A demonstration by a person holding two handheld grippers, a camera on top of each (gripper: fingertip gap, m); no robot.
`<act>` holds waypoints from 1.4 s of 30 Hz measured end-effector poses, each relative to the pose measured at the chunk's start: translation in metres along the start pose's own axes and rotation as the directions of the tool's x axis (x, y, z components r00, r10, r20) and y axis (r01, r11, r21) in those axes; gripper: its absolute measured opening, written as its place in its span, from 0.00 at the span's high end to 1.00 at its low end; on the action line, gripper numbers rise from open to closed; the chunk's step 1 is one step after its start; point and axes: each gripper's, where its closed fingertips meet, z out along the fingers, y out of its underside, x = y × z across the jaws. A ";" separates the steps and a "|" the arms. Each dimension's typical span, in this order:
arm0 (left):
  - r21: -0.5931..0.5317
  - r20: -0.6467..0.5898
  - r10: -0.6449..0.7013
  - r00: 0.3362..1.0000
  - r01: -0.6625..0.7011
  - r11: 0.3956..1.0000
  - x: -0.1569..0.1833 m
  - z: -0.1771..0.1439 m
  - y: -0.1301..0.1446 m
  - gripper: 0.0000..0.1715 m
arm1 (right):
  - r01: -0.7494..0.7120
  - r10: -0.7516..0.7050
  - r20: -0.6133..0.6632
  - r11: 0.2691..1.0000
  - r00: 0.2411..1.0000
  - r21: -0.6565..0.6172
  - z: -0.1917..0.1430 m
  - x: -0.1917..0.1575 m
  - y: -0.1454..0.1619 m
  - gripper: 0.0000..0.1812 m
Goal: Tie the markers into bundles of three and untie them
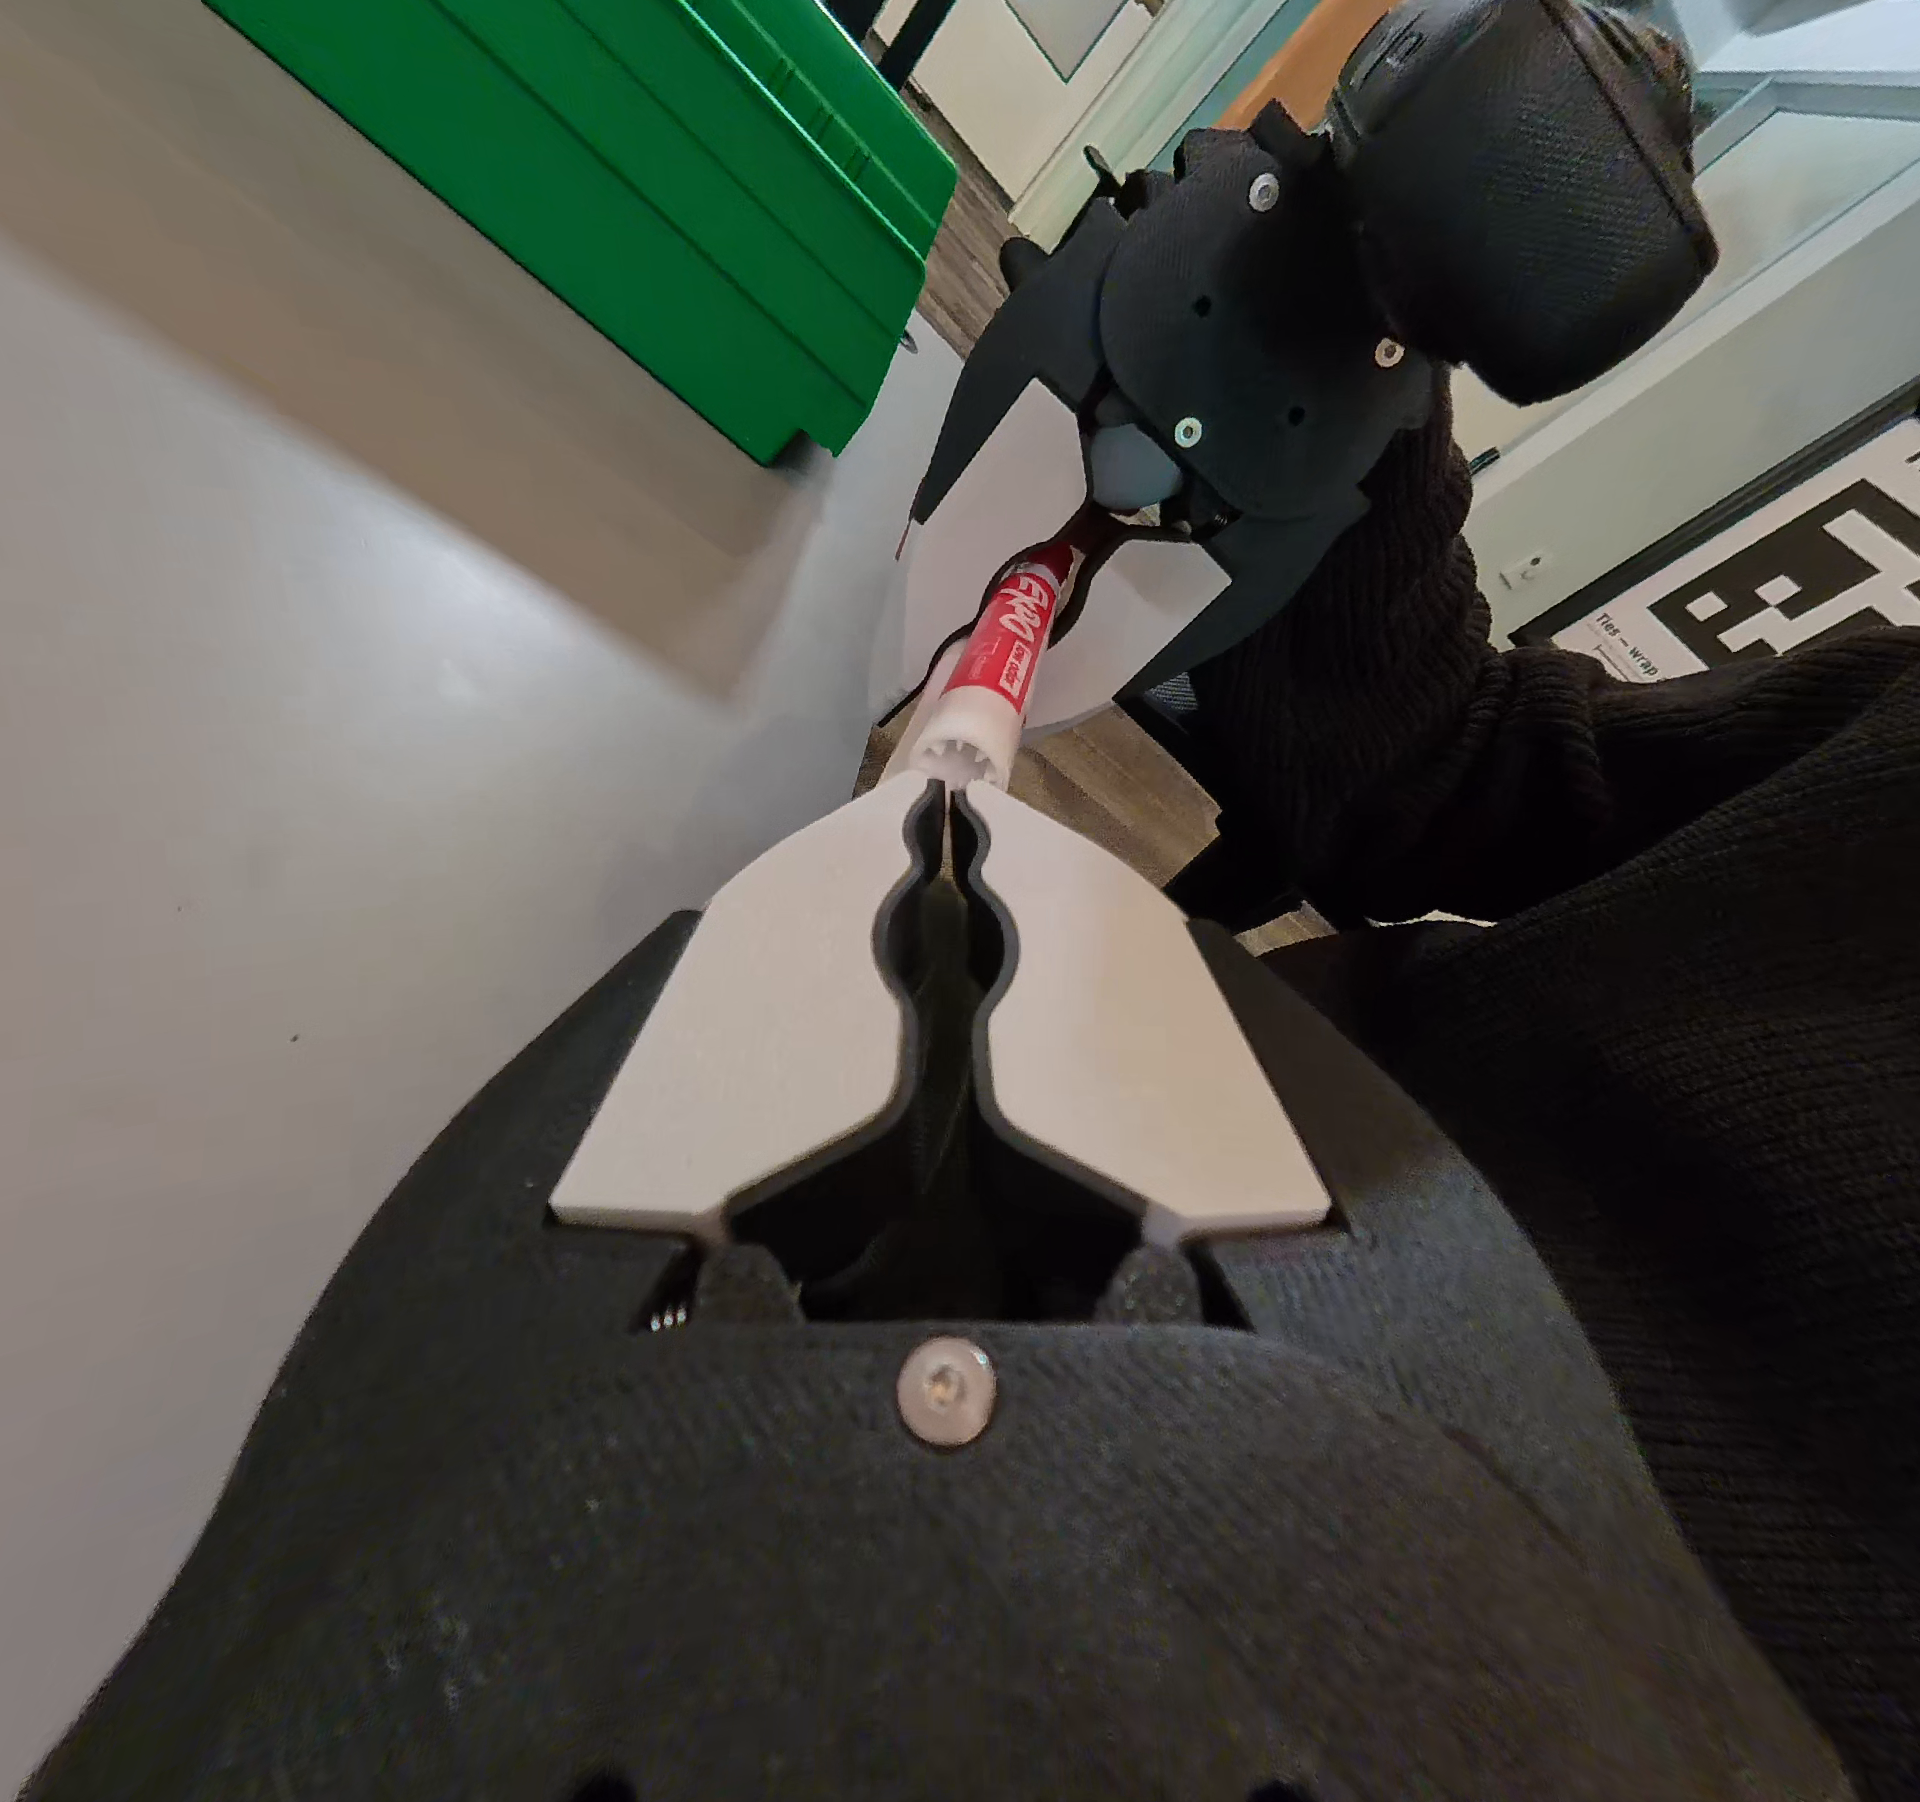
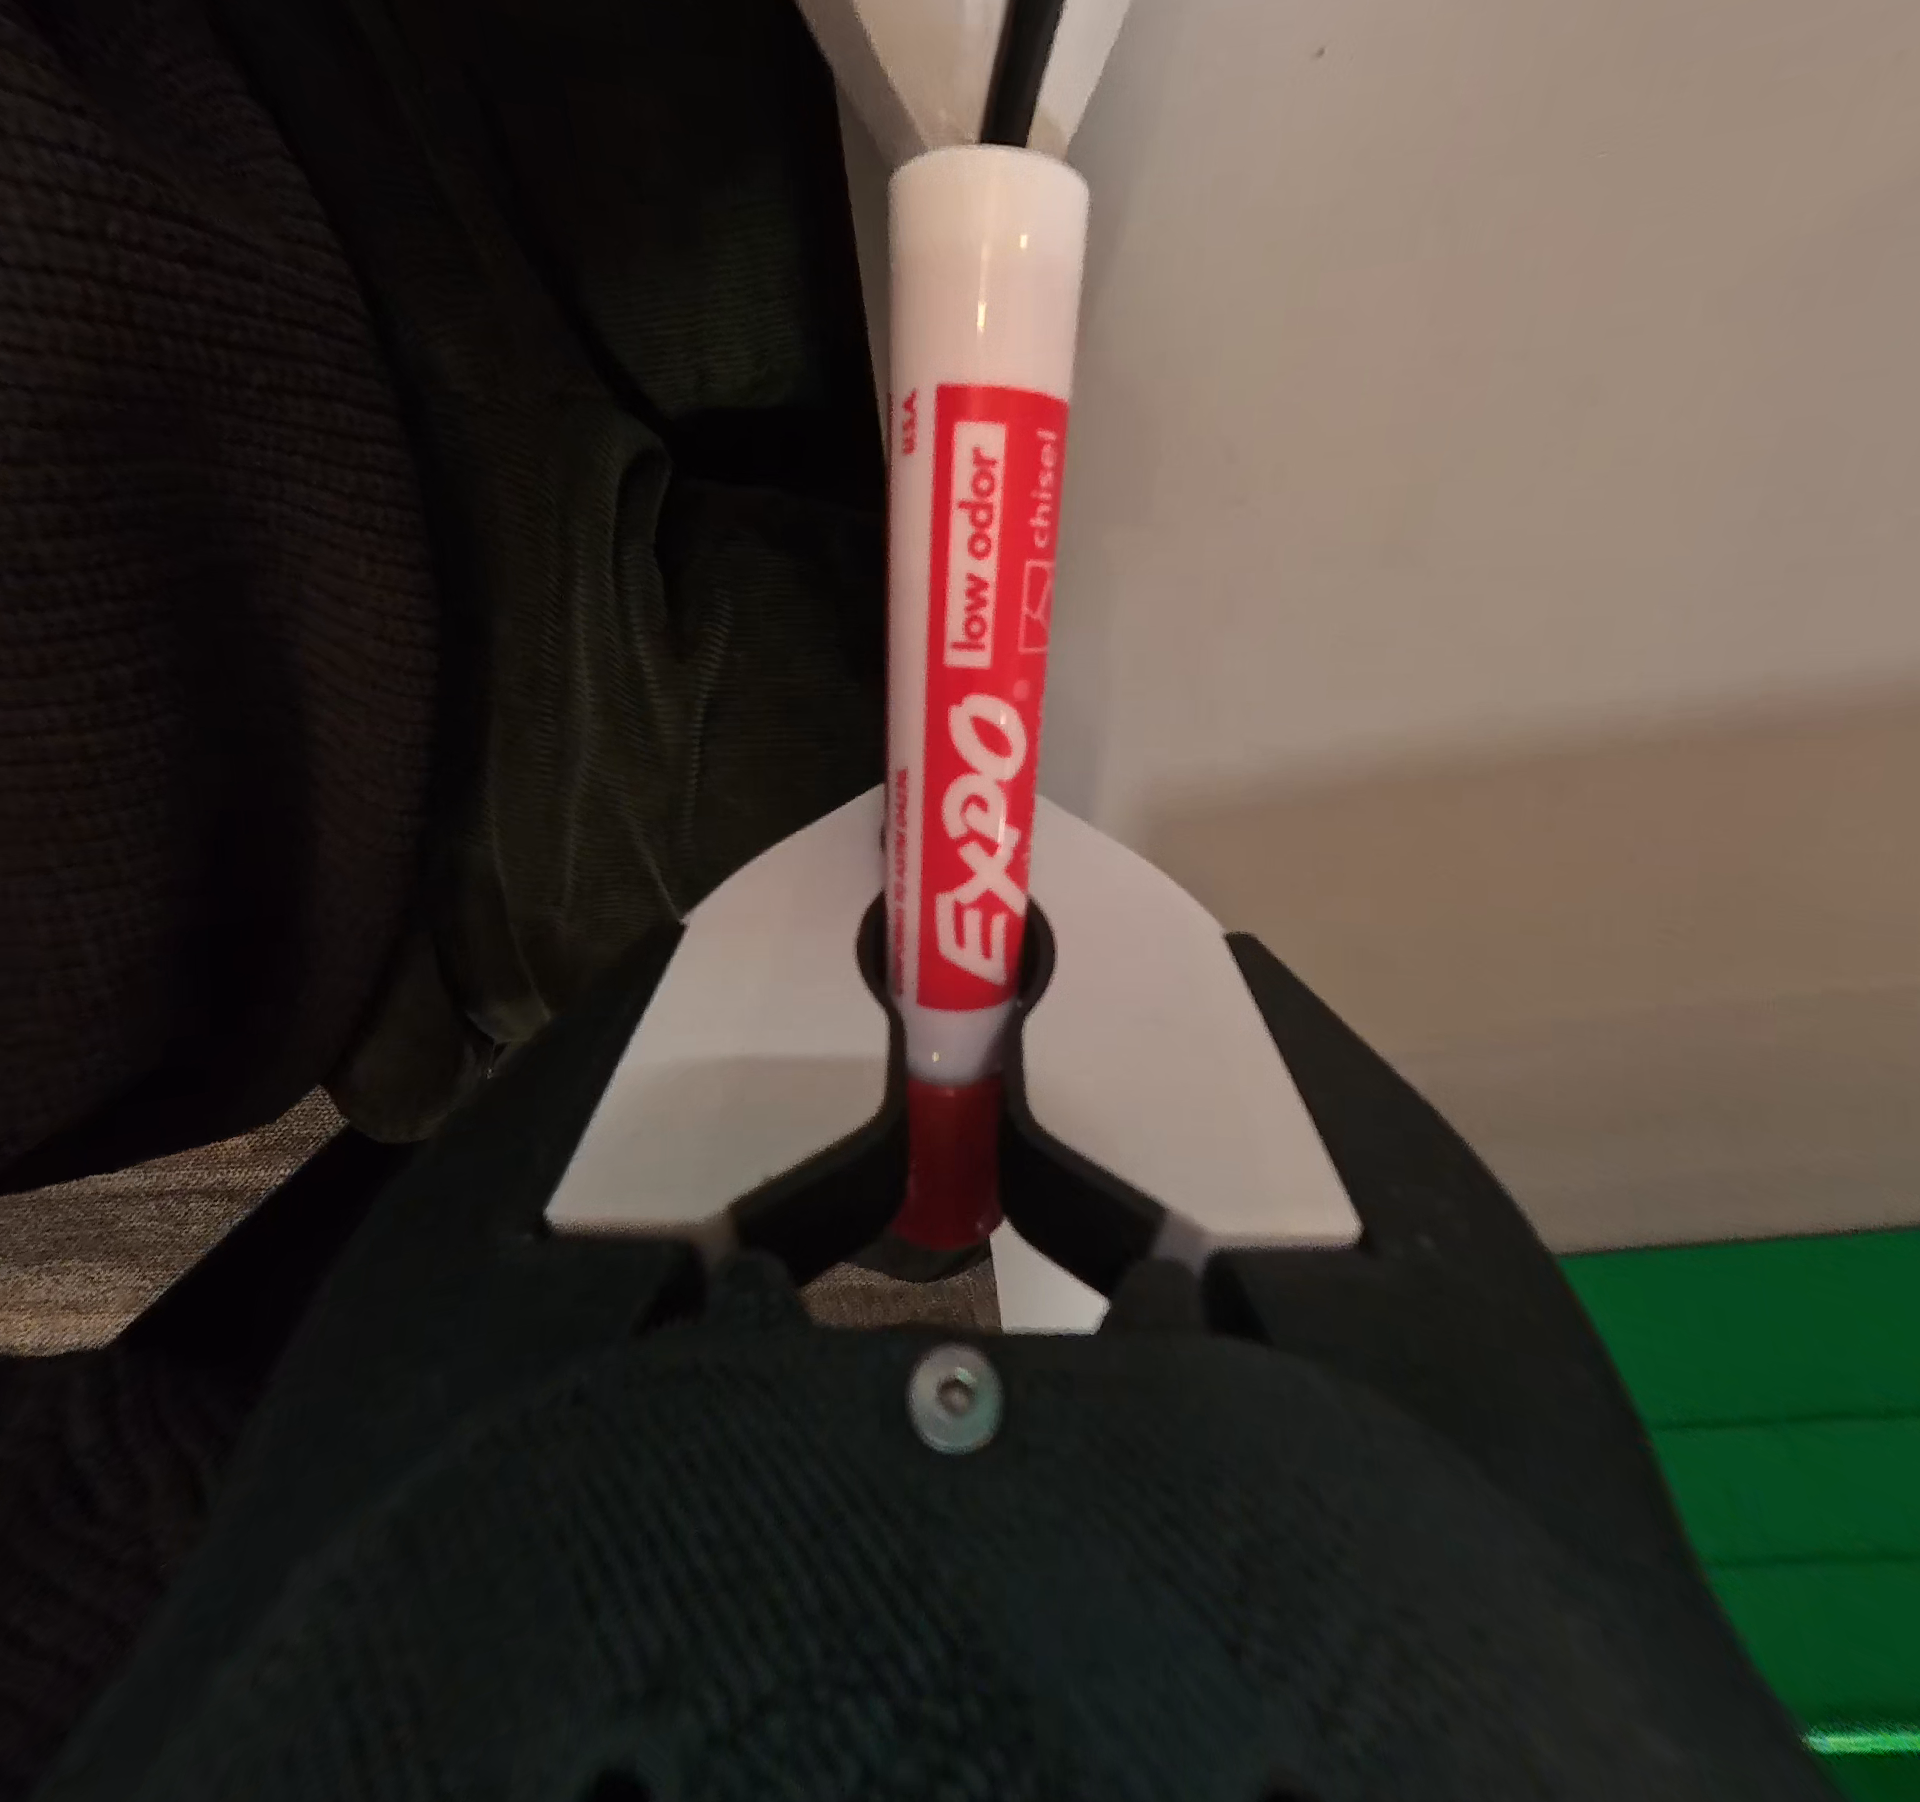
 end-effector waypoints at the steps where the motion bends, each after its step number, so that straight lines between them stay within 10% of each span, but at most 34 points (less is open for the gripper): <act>1: -0.002 0.001 0.001 1.000 -0.001 1.000 0.000 0.000 0.000 0.99 | 0.000 0.000 0.000 1.000 1.000 -0.001 0.000 0.000 0.000 0.92; 42: -0.026 0.028 -0.023 0.999 0.024 0.999 -0.008 -0.001 0.004 0.98 | 0.001 -0.001 0.005 1.000 1.000 -0.005 0.000 -0.001 0.000 0.92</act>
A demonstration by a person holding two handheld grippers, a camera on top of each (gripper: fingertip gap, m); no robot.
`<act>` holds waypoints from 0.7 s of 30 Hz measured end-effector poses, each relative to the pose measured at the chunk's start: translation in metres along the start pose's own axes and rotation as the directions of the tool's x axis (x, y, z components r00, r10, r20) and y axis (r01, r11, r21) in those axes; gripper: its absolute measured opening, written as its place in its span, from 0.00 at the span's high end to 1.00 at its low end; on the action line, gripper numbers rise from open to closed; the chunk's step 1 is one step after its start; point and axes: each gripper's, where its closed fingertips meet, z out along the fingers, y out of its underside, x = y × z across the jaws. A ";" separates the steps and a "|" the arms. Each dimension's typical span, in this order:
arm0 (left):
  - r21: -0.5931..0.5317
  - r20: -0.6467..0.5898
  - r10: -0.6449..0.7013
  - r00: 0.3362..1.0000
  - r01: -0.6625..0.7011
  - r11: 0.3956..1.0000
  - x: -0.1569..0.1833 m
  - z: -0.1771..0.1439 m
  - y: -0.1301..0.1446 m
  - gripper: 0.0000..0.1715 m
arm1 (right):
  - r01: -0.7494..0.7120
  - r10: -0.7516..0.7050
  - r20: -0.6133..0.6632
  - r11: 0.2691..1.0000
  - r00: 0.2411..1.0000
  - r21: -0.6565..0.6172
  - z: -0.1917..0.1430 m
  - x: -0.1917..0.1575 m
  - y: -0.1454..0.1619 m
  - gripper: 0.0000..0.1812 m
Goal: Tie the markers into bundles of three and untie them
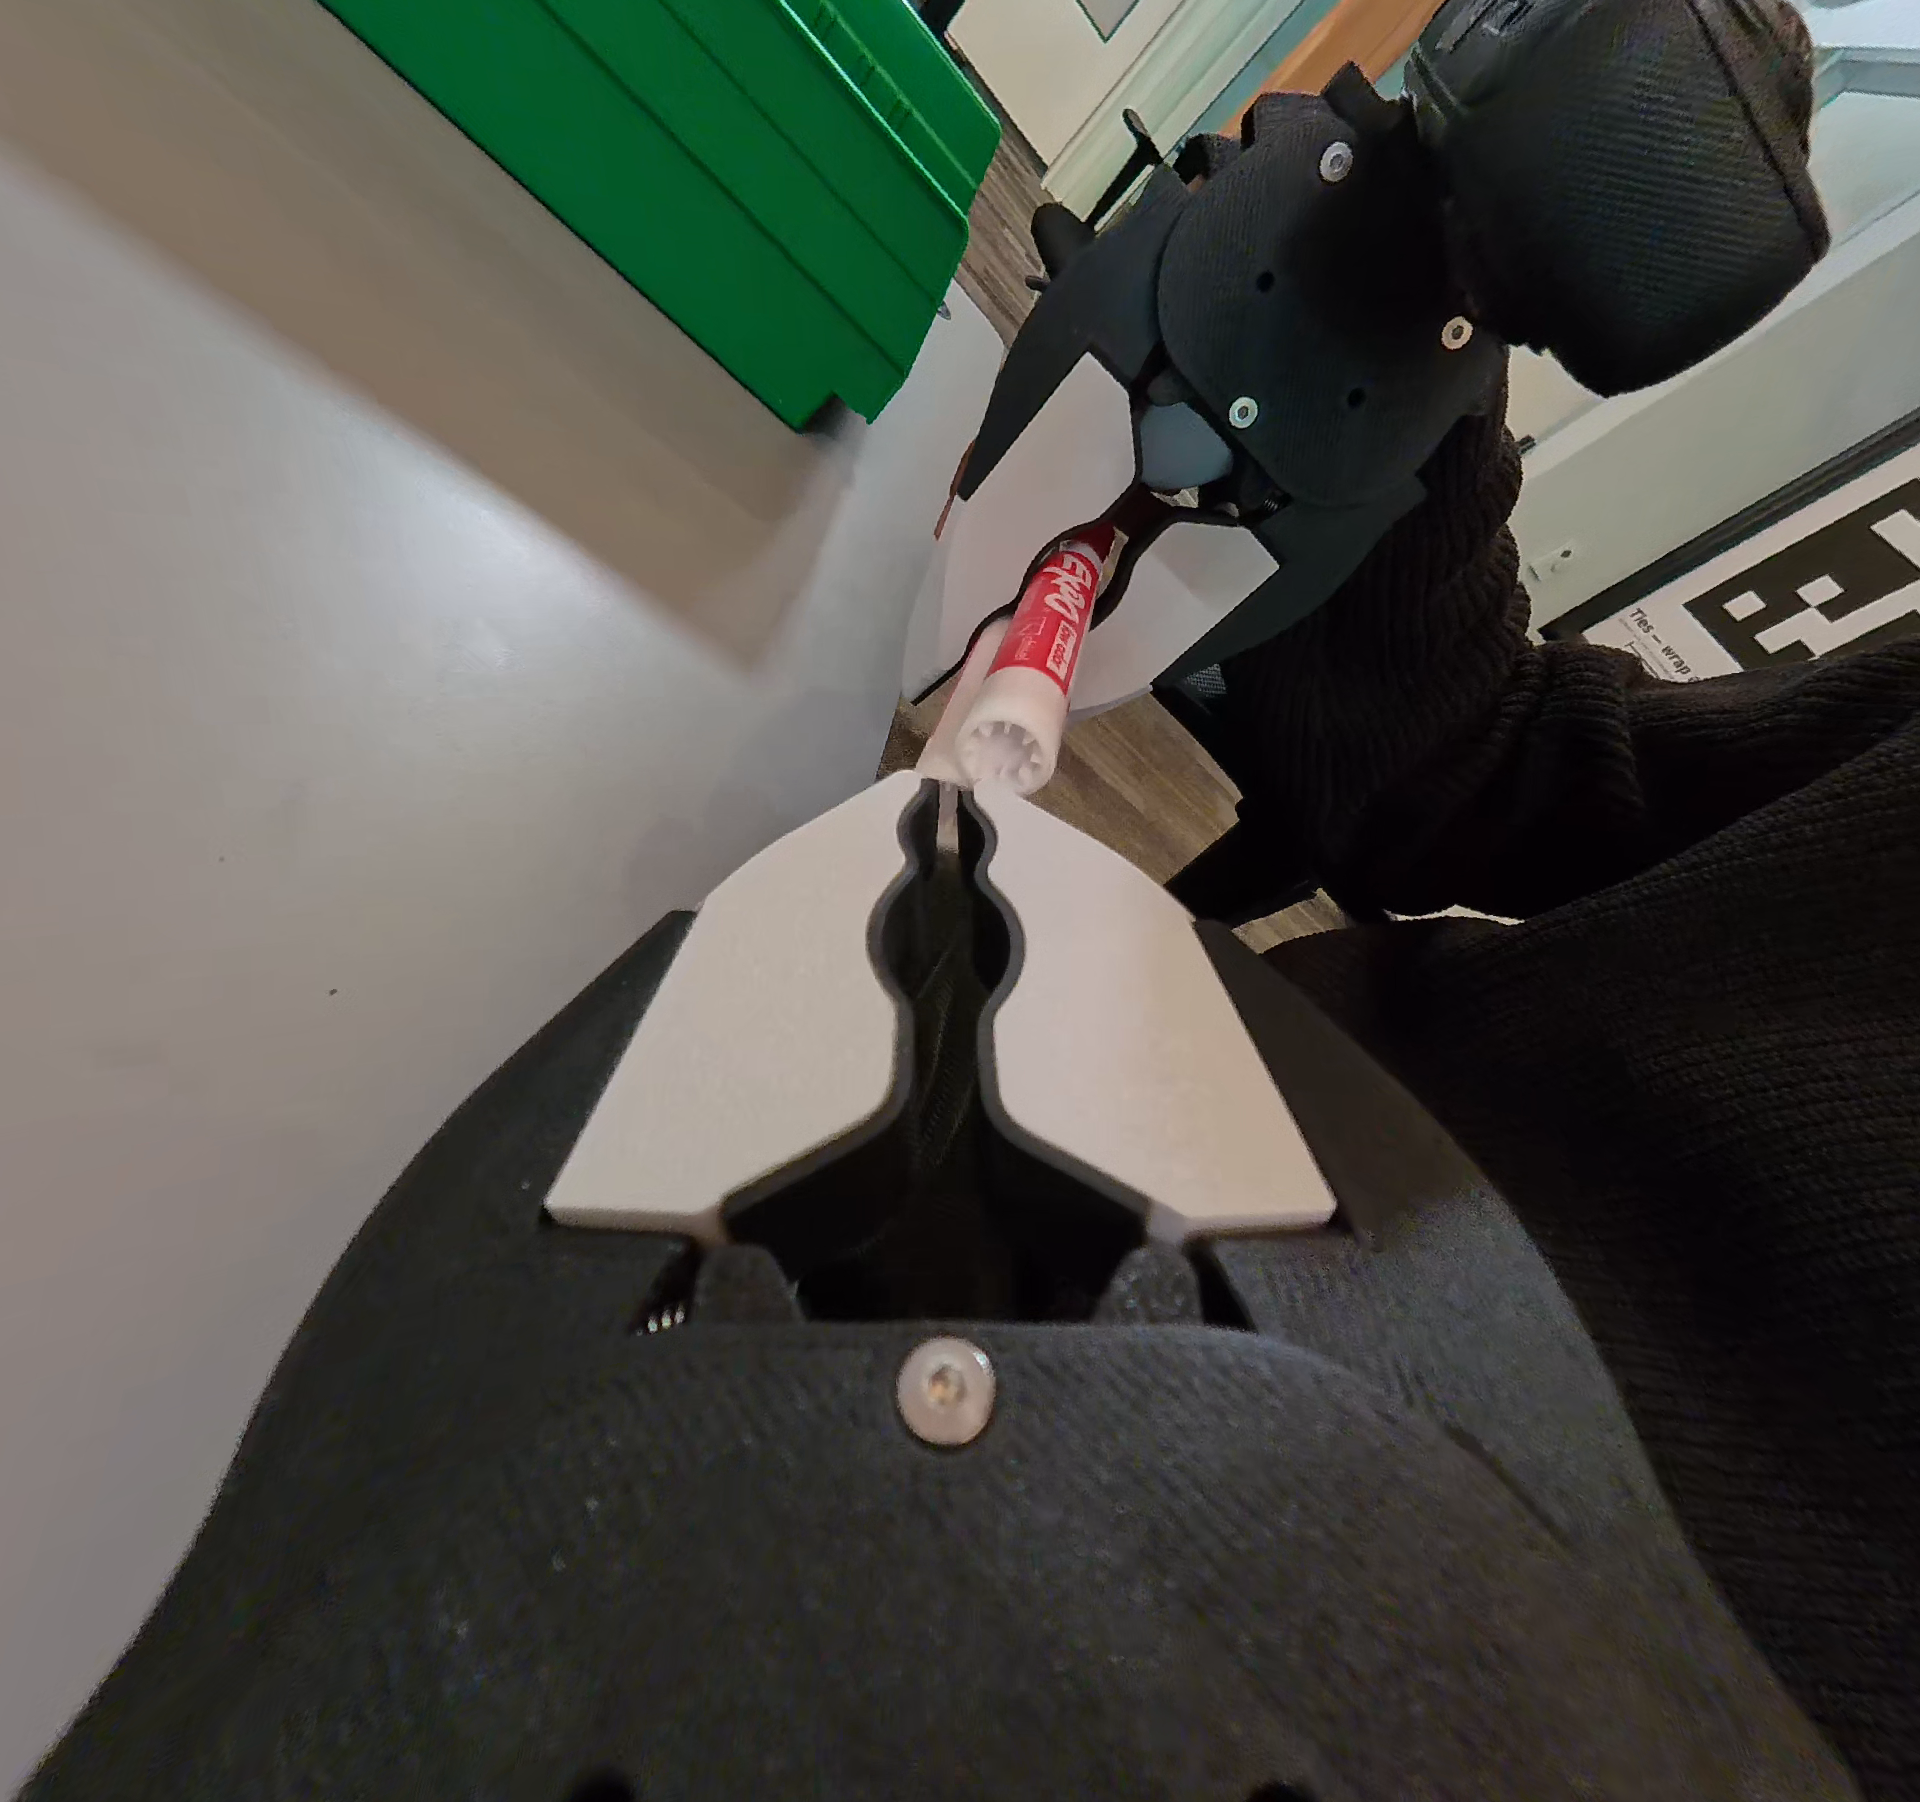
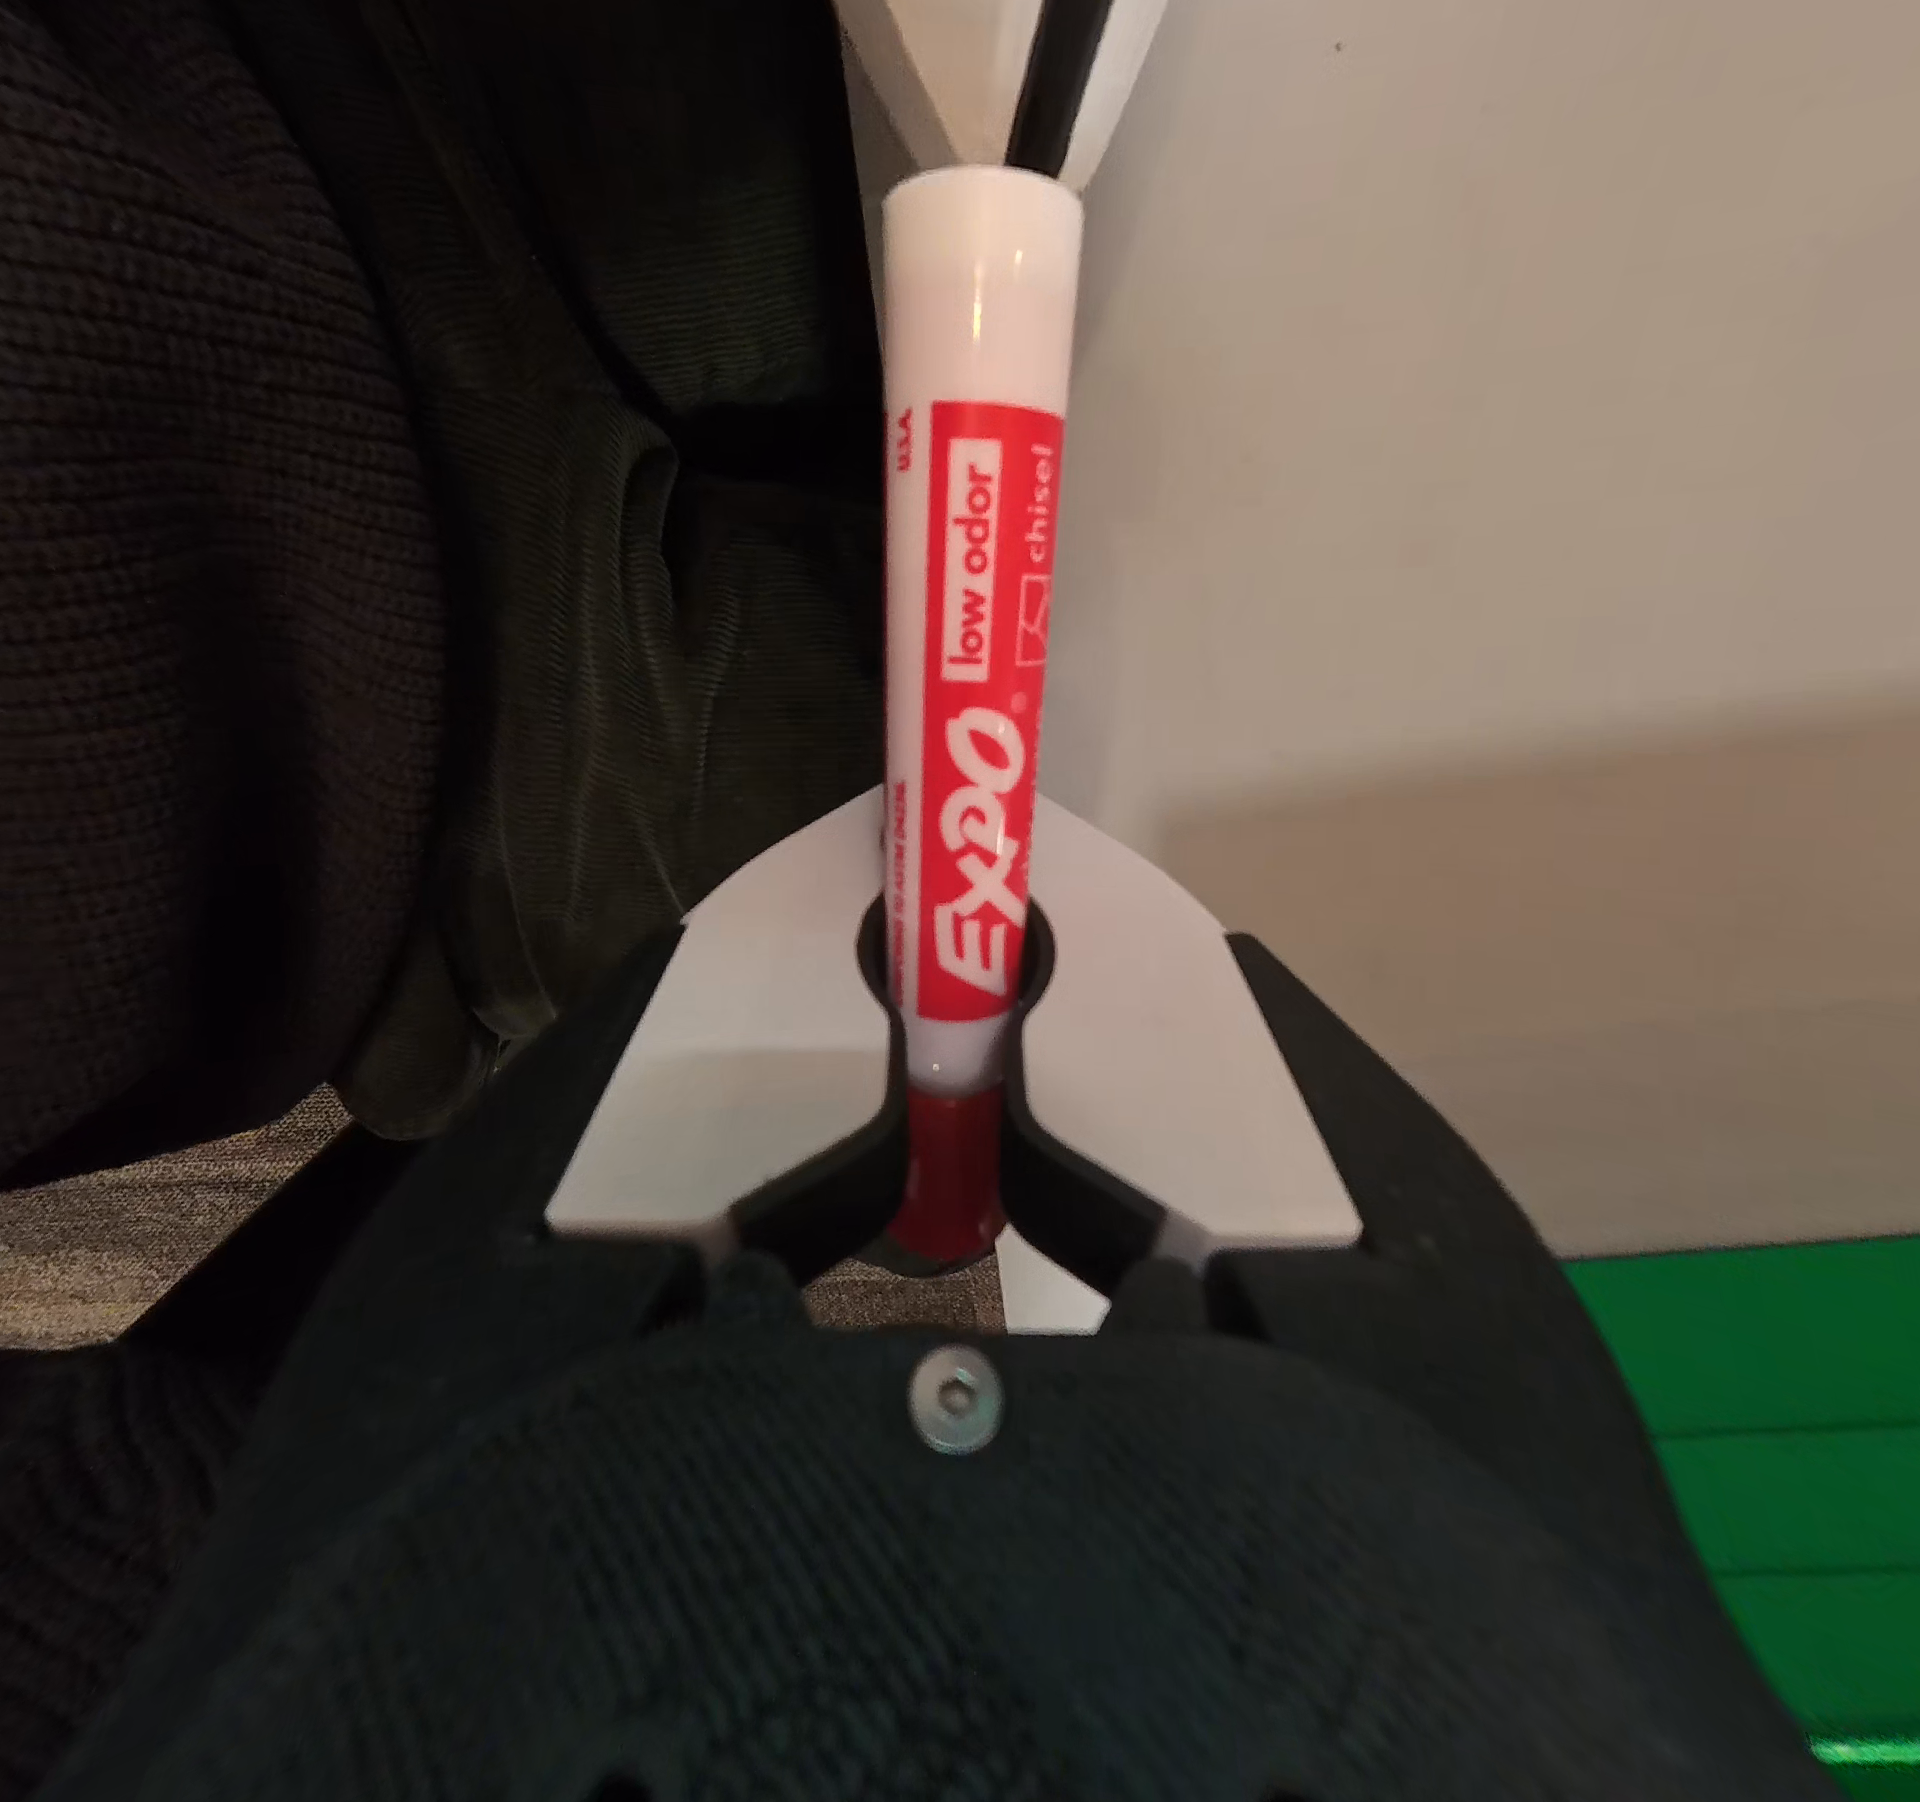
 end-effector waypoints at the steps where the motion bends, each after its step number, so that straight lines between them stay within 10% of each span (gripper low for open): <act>1: 0.005 -0.001 -0.006 1.000 0.006 1.000 0.000 0.000 -0.001 0.98 | -0.001 0.001 0.000 1.000 1.000 0.001 0.000 0.000 0.000 0.92; 21: 0.046 0.012 -0.012 1.000 0.011 0.999 -0.004 -0.005 -0.008 0.92 | -0.006 0.006 -0.008 1.000 1.000 -0.008 -0.001 0.003 0.003 0.92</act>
